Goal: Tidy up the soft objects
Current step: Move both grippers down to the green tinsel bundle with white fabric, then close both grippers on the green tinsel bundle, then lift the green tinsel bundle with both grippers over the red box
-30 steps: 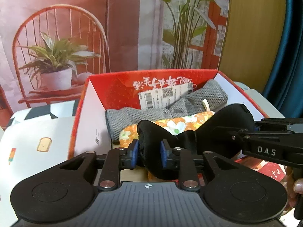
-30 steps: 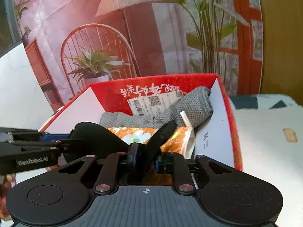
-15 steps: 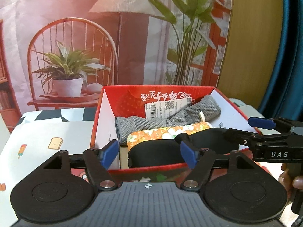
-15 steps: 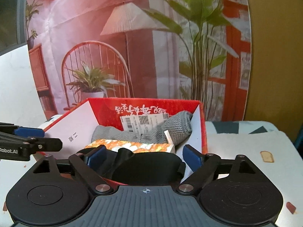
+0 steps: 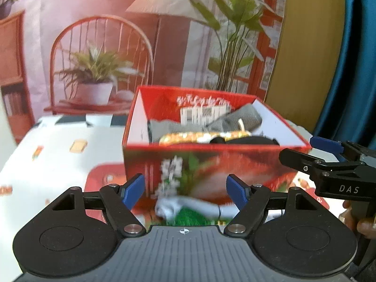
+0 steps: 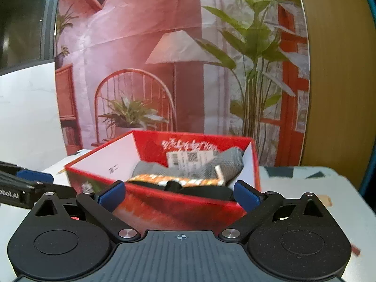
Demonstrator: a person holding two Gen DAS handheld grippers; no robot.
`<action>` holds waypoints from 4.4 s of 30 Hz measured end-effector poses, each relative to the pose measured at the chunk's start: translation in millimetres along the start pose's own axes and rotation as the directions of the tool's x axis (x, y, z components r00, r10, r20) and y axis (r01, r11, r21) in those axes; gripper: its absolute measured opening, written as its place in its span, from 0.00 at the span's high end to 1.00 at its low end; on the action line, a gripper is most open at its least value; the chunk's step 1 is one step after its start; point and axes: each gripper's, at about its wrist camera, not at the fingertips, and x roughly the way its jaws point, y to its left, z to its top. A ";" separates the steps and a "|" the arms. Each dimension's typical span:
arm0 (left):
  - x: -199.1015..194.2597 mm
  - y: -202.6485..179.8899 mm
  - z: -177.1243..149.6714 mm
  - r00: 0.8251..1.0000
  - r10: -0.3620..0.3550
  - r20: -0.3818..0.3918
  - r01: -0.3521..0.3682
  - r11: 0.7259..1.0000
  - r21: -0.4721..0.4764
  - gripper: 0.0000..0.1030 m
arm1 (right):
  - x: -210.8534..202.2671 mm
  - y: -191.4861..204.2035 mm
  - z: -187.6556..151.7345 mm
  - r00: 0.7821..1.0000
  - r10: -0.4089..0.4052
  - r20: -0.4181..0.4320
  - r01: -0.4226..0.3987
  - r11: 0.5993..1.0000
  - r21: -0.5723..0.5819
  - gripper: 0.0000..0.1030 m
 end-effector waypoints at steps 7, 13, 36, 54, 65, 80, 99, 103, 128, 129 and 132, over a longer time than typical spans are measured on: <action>-1.1 6.5 -38.8 0.998 0.011 -0.055 -0.015 0.997 -0.073 0.26 | -6.1 9.8 -38.8 0.996 0.038 -0.076 -0.036 0.999 0.031 0.05; -2.9 21.9 -54.7 0.996 0.005 -0.086 -0.017 0.991 -0.136 0.49 | -5.1 13.9 -67.3 0.984 0.095 -0.153 -0.086 0.994 0.066 0.15; 50.1 39.8 -47.8 0.966 -0.207 -0.154 0.164 0.953 -0.253 0.61 | 38.5 72.0 -67.0 0.908 0.281 -0.310 -0.313 0.948 -0.058 0.49; 63.3 38.1 -53.3 0.957 -0.249 -0.147 0.206 0.943 -0.261 0.60 | 65.0 86.5 -73.2 0.877 0.307 -0.369 -0.345 0.938 -0.040 0.50; 34.9 22.0 -39.2 0.971 -0.223 -0.091 0.201 0.958 -0.204 0.60 | 43.7 80.2 -60.5 0.903 0.319 -0.287 -0.346 0.937 -0.047 0.51; 2.6 -3.6 -21.2 0.978 -0.208 -0.033 0.202 0.971 -0.128 0.60 | 12.3 70.8 -31.2 0.933 0.317 -0.172 -0.332 0.941 -0.065 0.52; -7.3 -14.8 47.0 0.973 -0.211 0.092 0.215 0.976 -0.034 0.59 | 10.7 59.9 40.6 0.950 0.308 -0.046 -0.312 0.940 -0.141 0.52; -0.1 -10.1 70.3 0.971 -0.210 0.111 0.214 0.977 -0.023 0.59 | 25.1 59.3 64.9 0.953 0.301 -0.031 -0.302 0.938 -0.173 0.52; 87.4 45.6 87.4 0.978 -0.206 -0.040 0.200 0.972 -0.121 0.56 | 144.0 70.7 64.6 0.949 0.241 -0.201 -0.265 0.958 -0.106 0.51; 87.5 47.5 87.3 0.979 -0.201 -0.043 0.194 0.973 -0.123 0.56 | 145.8 70.2 63.4 0.948 0.243 -0.208 -0.268 0.958 -0.101 0.50; 86.9 51.4 86.8 0.983 -0.179 -0.050 0.172 0.978 -0.120 0.56 | 148.5 69.0 60.8 0.946 0.230 -0.228 -0.259 0.961 -0.102 0.50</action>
